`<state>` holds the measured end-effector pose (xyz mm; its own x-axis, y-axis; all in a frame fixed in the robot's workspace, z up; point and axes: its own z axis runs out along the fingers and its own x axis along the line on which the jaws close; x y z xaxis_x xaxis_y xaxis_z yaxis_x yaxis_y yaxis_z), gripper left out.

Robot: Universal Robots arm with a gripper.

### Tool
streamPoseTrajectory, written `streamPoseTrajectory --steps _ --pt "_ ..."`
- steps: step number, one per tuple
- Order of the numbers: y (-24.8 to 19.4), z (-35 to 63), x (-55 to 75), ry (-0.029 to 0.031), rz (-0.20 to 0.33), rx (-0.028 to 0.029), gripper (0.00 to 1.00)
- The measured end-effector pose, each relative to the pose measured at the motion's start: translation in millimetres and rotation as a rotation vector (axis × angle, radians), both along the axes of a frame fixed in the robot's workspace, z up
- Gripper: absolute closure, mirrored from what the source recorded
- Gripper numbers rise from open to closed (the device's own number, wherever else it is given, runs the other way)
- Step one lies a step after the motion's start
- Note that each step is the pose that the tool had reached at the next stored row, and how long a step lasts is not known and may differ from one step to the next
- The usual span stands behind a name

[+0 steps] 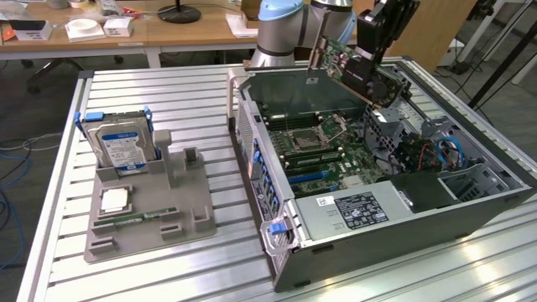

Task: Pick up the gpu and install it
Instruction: 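Insert the gpu into the slot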

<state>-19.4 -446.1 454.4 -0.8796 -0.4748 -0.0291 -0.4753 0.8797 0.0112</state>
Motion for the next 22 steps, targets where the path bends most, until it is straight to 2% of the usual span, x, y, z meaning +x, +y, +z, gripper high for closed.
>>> streamPoseTrajectory --steps 22 --pt "0.0 0.0 0.0 0.0000 0.075 0.0000 0.75"
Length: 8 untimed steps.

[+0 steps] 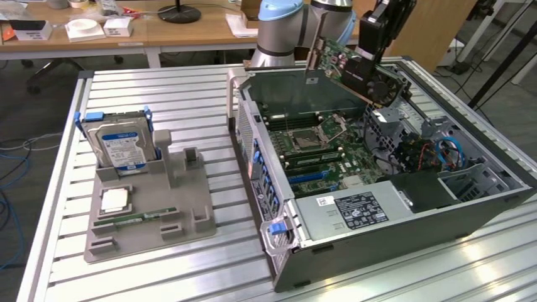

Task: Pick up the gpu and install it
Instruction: 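Insert the gpu into the slot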

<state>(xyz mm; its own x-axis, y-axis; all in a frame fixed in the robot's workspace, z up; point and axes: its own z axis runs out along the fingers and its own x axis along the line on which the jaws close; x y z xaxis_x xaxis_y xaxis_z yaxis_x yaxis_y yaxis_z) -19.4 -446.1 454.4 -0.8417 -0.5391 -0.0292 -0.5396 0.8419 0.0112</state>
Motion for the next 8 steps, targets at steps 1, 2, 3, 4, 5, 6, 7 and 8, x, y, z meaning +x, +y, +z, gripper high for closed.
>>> streamPoseTrajectory --steps 1,2,3,4,5,6,7,8 --pt "0.0 0.0 0.0 -0.0001 0.003 0.0000 0.75" --pt "0.0 0.0 0.0 0.0000 0.007 0.0000 0.75" --pt "0.0 0.0 0.0 0.0000 0.010 0.0000 0.75" --pt "0.0 0.0 0.0 0.0000 0.014 -0.0001 0.75" --pt "0.0 0.0 0.0 0.0000 0.017 -0.0001 0.75" --pt "0.0 0.0 0.0 0.0000 0.020 0.0000 0.75" --pt "0.0 0.0 0.0 0.0000 0.023 -0.0001 0.75" --pt "0.0 0.1 0.0 0.0000 0.027 -0.0001 0.75"
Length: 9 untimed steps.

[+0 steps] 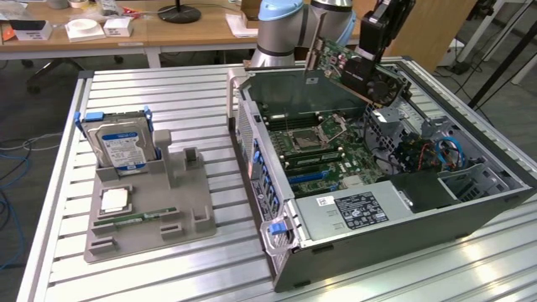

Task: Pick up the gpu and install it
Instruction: 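Insert the gpu into the slot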

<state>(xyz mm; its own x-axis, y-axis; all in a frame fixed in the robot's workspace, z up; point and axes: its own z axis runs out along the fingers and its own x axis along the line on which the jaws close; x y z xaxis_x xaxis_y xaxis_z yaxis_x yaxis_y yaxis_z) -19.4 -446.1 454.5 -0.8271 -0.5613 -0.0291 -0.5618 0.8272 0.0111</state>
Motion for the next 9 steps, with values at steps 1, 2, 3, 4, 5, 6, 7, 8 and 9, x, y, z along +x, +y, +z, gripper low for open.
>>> streamPoseTrajectory --steps 1,2,3,4,5,6,7,8,9 --pt "0.0 0.0 0.0 0.0000 0.003 0.0001 0.75" --pt "0.0 0.0 0.0 0.0000 0.006 0.0001 0.75" --pt "0.0 0.0 0.0 0.0000 0.013 0.0001 0.75" --pt "0.0 -0.1 0.0 0.0000 0.016 0.0001 0.75" --pt "0.0 0.0 0.0 0.0000 0.019 0.0001 0.75" --pt "0.0 0.0 0.0 0.0000 0.025 0.0000 0.75" --pt "0.0 0.0 0.0 0.0000 0.028 0.0001 0.75" --pt "0.0 0.0 0.0 0.0000 0.031 0.0001 0.75" --pt "0.0 0.0 0.0 0.0000 0.034 0.0000 0.75"
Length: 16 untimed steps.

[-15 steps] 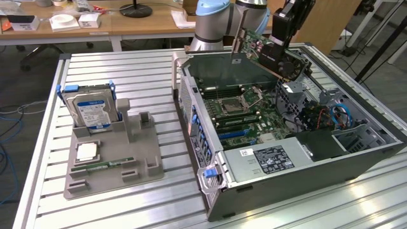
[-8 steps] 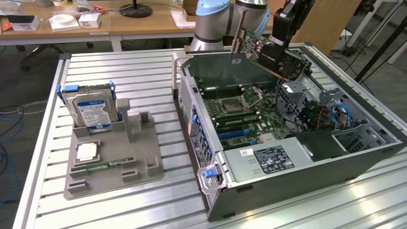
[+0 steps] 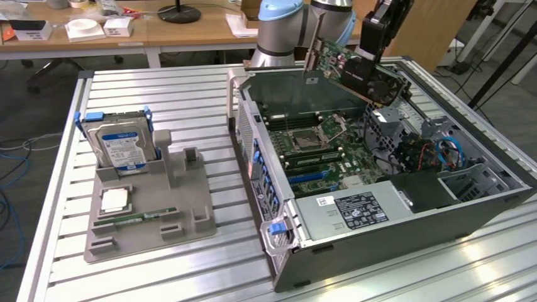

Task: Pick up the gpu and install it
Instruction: 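Insert the gpu into the slot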

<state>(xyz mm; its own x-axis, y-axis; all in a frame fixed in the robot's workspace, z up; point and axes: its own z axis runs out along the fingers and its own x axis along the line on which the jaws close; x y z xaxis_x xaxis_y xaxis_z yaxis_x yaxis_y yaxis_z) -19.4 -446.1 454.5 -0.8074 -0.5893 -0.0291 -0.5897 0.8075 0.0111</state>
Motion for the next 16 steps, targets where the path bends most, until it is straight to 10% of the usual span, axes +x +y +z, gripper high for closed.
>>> streamPoseTrajectory --steps 16 --pt "0.0 0.0 0.0 0.0000 0.048 0.0001 0.75"
